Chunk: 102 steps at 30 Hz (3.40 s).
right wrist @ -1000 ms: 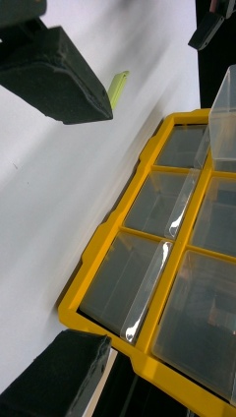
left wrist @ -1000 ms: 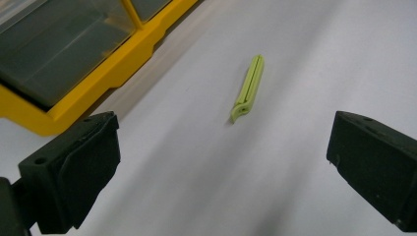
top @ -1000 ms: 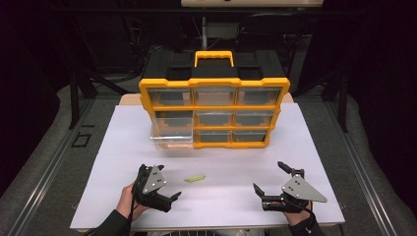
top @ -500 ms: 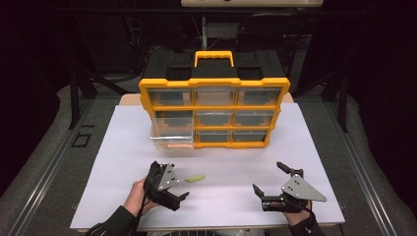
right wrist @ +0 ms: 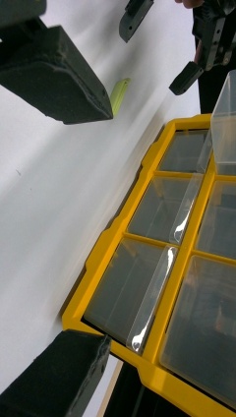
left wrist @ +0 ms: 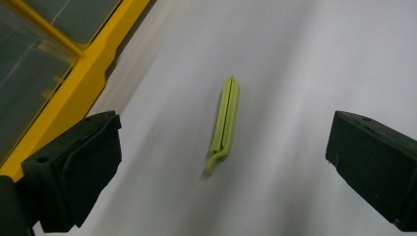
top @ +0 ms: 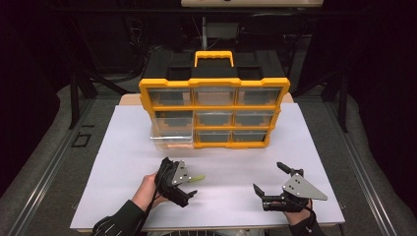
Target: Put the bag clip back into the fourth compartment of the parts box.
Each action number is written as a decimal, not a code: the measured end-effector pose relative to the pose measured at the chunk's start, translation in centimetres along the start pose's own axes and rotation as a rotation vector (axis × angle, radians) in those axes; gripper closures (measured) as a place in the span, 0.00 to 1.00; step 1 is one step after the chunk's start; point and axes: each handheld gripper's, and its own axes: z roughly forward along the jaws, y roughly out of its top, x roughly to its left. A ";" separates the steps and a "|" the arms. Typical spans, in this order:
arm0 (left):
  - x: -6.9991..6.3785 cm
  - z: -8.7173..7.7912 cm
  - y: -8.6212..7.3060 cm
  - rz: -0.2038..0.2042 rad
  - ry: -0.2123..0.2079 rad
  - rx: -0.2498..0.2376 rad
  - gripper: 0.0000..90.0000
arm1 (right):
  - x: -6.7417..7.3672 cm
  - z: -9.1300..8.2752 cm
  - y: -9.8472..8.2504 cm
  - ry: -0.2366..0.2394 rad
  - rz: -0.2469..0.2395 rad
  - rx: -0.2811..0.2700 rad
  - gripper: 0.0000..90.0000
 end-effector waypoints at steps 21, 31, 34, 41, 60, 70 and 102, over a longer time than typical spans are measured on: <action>0.3 2.3 2.4 0.108 -0.055 0.174 0.48 | -0.1 0.0 -0.1 0.011 -0.005 0.010 0.00; 0.7 3.3 3.2 0.128 -0.104 0.262 0.77 | -0.1 0.2 -0.2 0.020 -0.009 0.023 0.00; 1.0 3.9 3.4 0.148 -0.125 0.299 0.83 | 0.0 0.1 -0.1 0.020 -0.012 0.021 0.00; 1.2 4.2 3.9 0.147 -0.148 0.335 0.87 | 0.0 0.0 -0.1 0.017 -0.020 0.017 0.00; 1.3 3.3 4.2 0.163 -0.171 0.371 0.90 | 0.0 0.0 -0.1 0.026 -0.030 0.024 0.00; 2.4 0.8 2.6 0.117 -0.160 0.382 0.90 | 0.0 0.0 -0.1 0.024 -0.033 0.029 0.00; 4.5 -3.1 0.4 0.078 -0.150 0.373 0.89 | 0.0 0.2 -0.2 0.028 -0.037 0.042 0.00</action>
